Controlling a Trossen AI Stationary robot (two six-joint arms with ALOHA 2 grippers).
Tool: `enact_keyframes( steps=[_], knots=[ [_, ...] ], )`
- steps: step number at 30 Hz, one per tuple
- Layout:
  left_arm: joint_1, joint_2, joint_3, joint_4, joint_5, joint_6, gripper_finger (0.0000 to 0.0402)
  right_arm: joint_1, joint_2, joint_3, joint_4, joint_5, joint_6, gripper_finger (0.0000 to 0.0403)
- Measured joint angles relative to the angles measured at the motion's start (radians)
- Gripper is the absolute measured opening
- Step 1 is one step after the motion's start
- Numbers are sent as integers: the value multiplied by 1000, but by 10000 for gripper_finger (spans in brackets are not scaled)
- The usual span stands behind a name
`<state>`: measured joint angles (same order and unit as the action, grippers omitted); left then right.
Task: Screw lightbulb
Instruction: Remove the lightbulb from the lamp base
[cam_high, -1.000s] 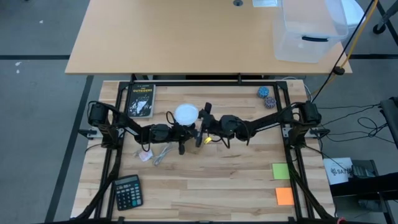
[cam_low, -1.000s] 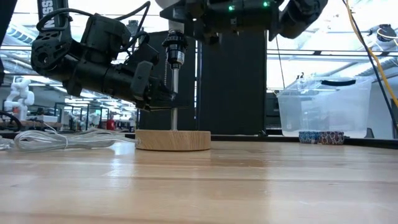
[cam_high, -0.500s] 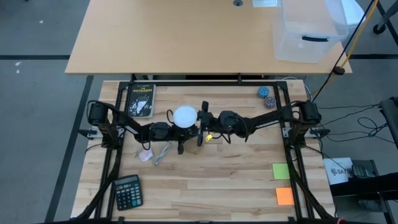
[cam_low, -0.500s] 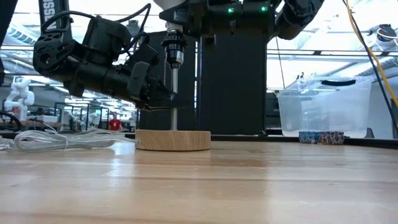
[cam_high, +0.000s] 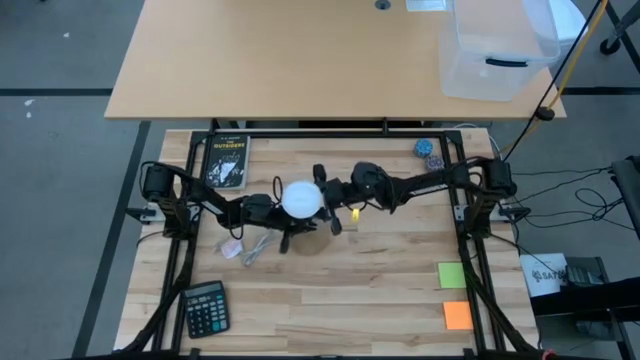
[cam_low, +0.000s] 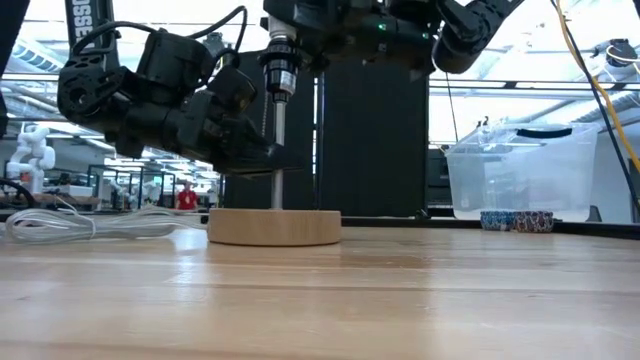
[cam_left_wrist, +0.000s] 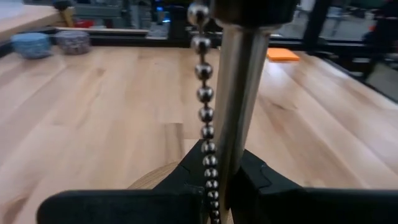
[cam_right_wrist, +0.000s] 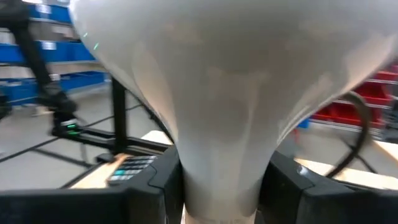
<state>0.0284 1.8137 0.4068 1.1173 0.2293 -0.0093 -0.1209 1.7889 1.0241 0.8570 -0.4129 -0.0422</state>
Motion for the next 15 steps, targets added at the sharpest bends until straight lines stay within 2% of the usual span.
enact_keyframes(
  steps=[4,11,15],
  knots=[
    [-1,0,1,-10,70,1,31,-16,0,0,4,-102,6,146],
    [3,0,1,-19,60,1,31,-11,3,14,-2,-121,23,150],
    [3,-1,1,-28,59,2,31,-11,6,50,-17,-174,24,149]
  ],
)
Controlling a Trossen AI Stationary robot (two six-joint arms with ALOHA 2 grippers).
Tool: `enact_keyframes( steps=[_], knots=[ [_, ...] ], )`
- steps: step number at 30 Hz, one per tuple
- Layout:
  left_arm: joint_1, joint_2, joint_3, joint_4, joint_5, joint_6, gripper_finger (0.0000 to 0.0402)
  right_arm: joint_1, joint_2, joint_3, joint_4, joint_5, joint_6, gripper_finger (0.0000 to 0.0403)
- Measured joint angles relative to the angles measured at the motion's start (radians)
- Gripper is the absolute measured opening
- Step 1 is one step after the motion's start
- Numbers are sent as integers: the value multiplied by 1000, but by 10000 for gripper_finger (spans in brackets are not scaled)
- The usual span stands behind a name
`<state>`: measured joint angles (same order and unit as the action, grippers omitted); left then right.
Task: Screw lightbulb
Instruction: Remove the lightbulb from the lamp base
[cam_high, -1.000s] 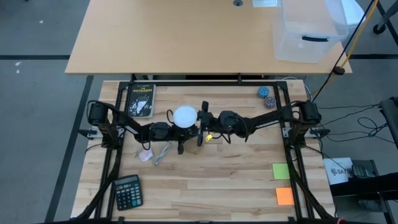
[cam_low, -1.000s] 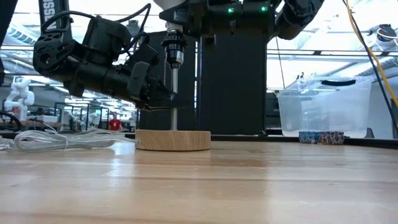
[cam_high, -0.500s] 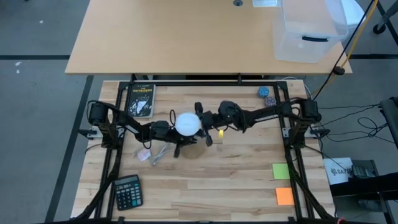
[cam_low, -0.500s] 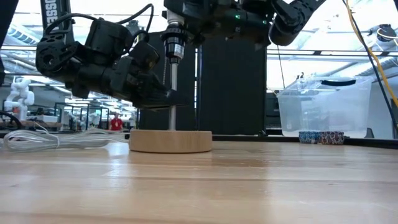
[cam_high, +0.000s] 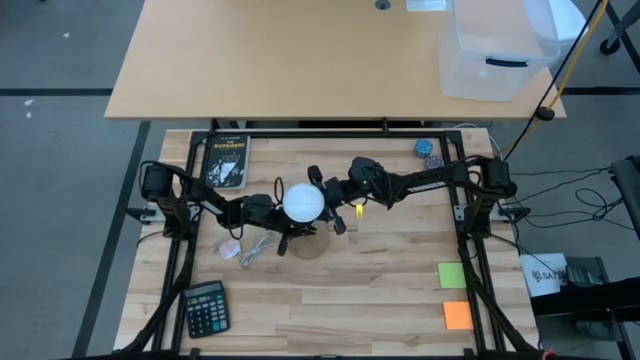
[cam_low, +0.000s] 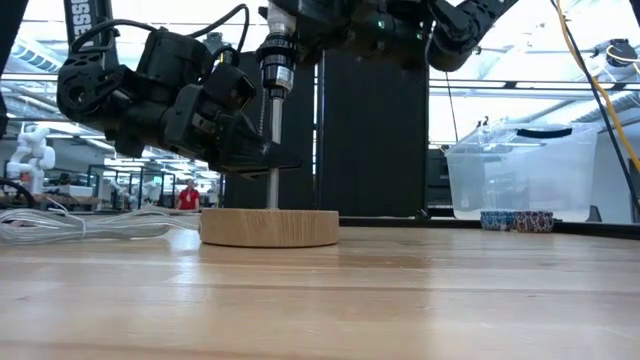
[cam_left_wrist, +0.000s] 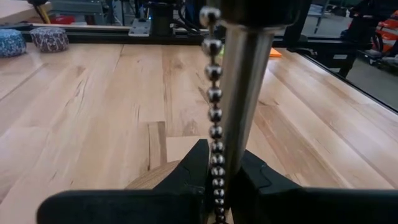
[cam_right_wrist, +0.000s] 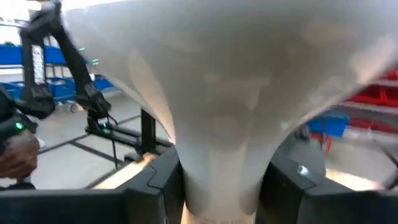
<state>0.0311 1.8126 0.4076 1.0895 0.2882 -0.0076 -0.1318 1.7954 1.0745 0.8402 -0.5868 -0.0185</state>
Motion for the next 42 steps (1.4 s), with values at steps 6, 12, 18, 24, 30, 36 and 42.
enact_keyframes(
  steps=[6,12,18,24,30,36,42],
  knots=[
    [0,0,0,-6,-2,-2,31,3,-4,48,-41,-48,-5,147],
    [-1,0,-1,-7,-47,-12,31,-4,-38,56,-117,-50,-45,148],
    [-5,0,-2,-6,-76,-15,31,-13,-138,56,-330,-3,-192,145],
    [-7,0,-3,6,-87,-17,31,-13,-247,56,-561,134,-285,145],
    [-7,2,-5,28,-96,-32,31,1,-329,56,-837,284,-290,145],
    [-7,-7,-4,25,-104,-68,61,36,-361,56,-1073,433,-250,145],
    [-6,-42,-5,15,-132,-75,88,56,-358,56,-1238,570,-191,146]
  ],
)
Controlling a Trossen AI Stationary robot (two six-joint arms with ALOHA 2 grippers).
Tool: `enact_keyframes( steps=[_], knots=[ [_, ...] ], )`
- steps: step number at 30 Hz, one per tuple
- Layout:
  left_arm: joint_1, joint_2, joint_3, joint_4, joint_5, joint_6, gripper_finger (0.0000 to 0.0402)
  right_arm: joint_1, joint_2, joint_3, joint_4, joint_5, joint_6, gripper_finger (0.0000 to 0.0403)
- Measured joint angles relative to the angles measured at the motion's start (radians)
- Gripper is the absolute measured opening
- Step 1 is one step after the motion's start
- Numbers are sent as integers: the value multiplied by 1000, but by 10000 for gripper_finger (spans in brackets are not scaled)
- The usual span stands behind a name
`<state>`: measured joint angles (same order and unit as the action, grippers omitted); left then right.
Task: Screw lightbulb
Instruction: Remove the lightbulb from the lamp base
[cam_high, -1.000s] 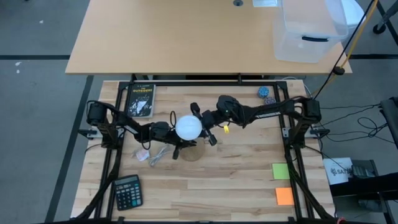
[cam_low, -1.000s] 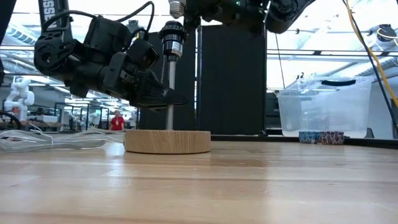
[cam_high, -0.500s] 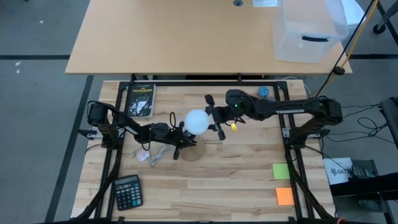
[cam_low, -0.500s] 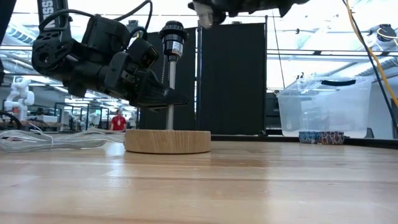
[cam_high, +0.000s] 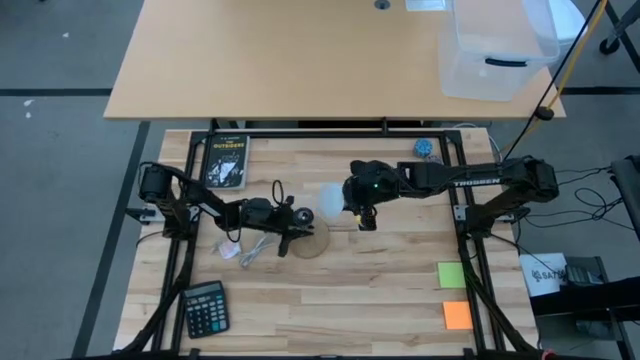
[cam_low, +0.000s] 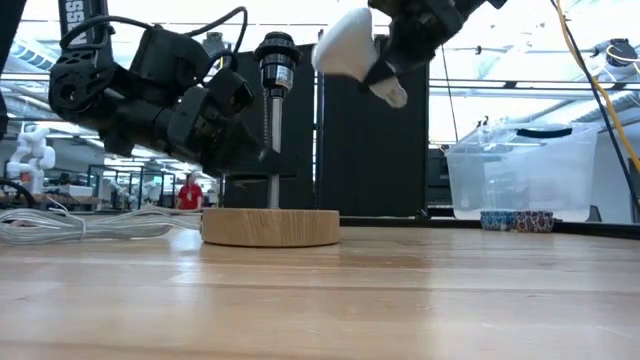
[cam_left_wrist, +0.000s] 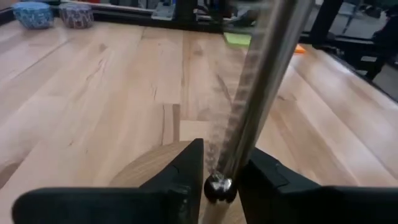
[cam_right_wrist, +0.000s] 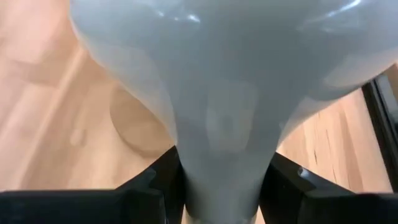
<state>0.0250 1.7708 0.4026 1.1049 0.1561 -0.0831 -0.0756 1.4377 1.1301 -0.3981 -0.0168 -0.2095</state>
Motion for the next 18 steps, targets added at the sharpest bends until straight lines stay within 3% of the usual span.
enact_keyframes(
  steps=[10,18],
  knots=[
    [1,-124,0,-175,-17,27,92,-1,14,-138,-23,45,126,147],
    [-2,-278,0,-378,-24,40,93,-1,27,-310,173,44,237,147]
  ],
)
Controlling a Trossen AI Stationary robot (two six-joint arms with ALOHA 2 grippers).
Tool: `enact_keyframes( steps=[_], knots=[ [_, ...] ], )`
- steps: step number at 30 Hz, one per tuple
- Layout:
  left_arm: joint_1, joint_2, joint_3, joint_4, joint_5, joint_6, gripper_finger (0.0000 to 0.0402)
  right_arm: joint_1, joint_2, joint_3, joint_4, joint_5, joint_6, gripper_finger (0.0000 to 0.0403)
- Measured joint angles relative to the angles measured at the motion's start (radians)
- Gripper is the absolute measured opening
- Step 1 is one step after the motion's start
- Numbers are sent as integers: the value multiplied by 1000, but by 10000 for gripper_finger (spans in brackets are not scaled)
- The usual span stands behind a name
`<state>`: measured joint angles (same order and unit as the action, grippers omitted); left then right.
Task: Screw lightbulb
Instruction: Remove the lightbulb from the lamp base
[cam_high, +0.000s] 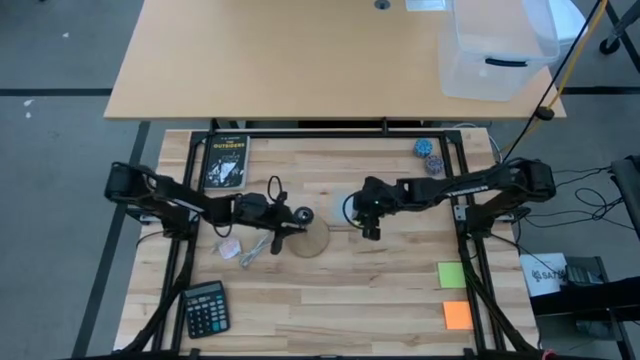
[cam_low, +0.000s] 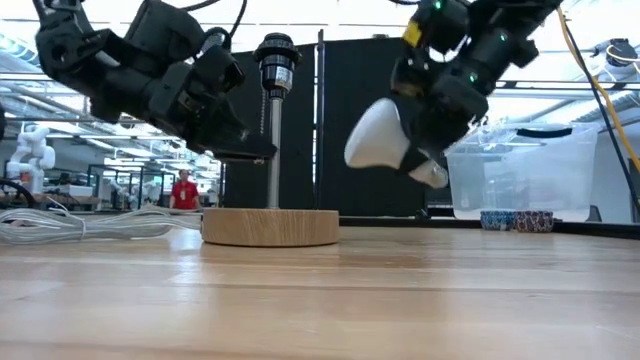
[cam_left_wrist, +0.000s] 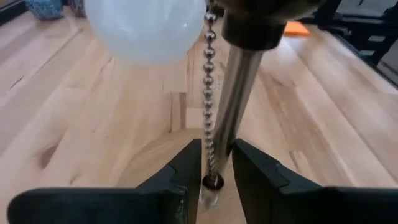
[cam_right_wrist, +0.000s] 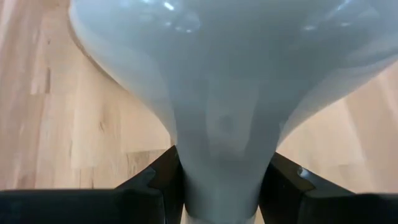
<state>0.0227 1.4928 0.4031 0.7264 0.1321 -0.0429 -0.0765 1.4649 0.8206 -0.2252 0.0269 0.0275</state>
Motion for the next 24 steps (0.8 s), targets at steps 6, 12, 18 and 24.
enact_keyframes(
  steps=[6,12,18,24],
  knots=[
    [-27,-158,1,-220,-99,0,93,0,24,-81,79,-1,104,148],
    [-69,-354,1,-448,-240,0,93,0,79,-93,94,-10,168,148],
    [-131,-535,1,-637,-390,-16,93,14,128,-93,133,-54,220,148],
    [-203,-690,2,-778,-521,-28,94,26,164,-93,167,-57,252,148]
  ],
)
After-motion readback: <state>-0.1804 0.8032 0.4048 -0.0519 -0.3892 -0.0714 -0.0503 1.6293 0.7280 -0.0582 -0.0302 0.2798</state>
